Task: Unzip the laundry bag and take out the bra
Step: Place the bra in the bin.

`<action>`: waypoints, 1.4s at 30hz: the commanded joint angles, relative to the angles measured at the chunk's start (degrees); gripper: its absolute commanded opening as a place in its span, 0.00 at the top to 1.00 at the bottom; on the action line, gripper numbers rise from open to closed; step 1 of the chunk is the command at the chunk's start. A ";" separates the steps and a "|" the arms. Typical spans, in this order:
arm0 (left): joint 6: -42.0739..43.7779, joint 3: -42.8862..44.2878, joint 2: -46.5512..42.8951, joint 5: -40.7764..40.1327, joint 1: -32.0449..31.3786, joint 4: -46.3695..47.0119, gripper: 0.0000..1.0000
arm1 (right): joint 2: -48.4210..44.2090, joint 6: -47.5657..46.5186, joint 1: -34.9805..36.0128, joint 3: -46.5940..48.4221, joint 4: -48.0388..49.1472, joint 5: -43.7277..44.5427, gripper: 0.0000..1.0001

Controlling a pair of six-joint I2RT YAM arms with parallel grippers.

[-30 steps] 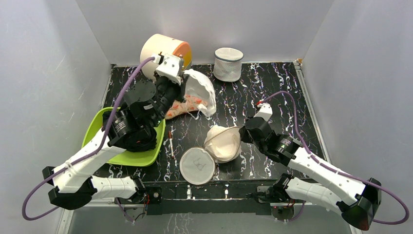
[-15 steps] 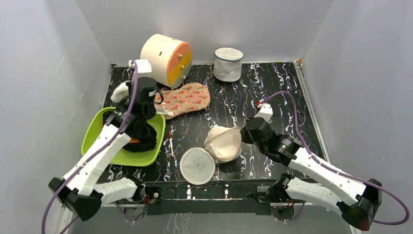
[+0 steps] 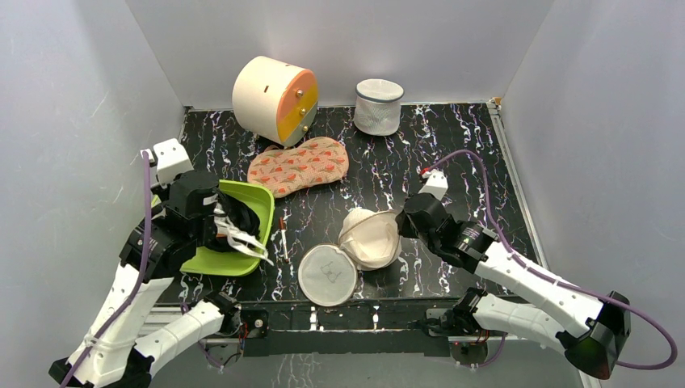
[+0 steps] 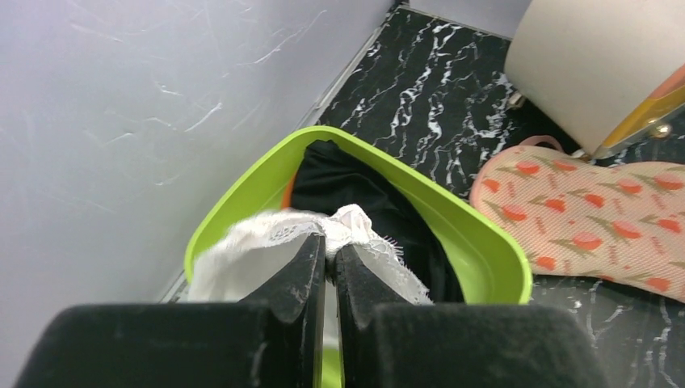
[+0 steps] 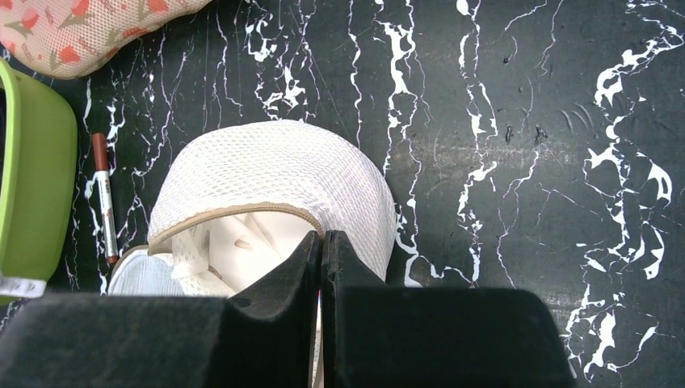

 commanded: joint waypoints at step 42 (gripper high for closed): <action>6.45 -13.61 4.56 -8.82 30.42 22.07 1.00 | 5.09 -5.37 -0.11 5.40 1.78 -4.97 1.00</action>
